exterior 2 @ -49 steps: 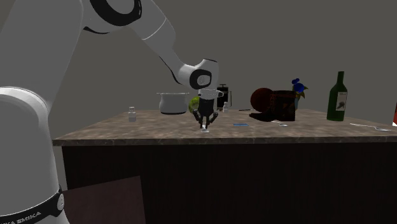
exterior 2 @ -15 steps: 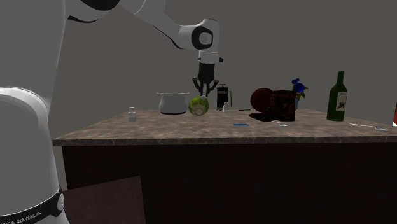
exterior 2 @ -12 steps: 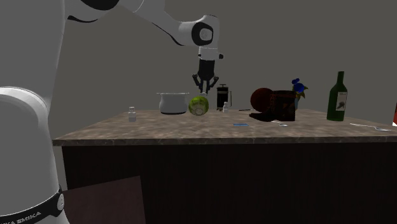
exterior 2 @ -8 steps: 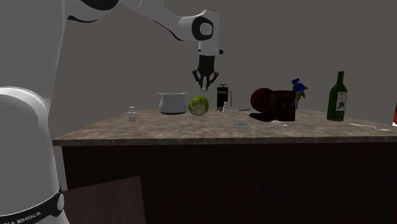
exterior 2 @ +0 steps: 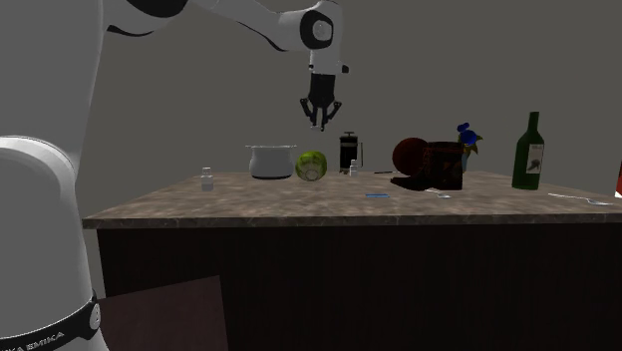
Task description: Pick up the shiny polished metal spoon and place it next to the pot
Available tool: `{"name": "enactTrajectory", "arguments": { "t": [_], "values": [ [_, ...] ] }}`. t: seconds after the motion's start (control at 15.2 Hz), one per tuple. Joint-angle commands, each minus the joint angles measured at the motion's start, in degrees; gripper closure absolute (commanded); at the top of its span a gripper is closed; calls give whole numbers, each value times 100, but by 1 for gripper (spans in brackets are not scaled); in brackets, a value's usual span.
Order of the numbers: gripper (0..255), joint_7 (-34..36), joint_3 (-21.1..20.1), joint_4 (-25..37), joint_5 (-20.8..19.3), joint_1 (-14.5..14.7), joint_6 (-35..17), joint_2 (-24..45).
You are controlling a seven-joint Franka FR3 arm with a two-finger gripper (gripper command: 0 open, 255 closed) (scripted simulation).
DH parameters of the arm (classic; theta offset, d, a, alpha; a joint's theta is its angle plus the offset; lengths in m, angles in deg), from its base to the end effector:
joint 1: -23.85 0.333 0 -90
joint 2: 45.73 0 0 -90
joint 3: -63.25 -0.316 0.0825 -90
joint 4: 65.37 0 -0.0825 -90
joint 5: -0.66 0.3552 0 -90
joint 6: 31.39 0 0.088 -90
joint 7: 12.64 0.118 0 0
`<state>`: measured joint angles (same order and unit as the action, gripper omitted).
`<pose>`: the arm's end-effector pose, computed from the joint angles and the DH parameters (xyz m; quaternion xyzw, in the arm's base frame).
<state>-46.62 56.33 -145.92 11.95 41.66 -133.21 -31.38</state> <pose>0.5596 0.2685 0.5674 -0.8727 -0.4713 -0.0698 0.1068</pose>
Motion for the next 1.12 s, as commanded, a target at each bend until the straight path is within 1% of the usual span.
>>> {"name": "enactTrajectory", "arguments": {
  "t": [0.0, 0.26, 0.53, 0.79, 1.06],
  "values": [
    [255, 206, -69, 49, -45, 133, -4, 12],
    [255, 707, -239, 61, -161, 471, -123, 42],
    [255, 1221, -400, 211, -305, 823, -194, 171],
    [255, 1741, -545, 510, -483, 1196, -209, 401],
    [255, 2258, -665, 980, -694, 1600, -150, 743]
  ]
}}
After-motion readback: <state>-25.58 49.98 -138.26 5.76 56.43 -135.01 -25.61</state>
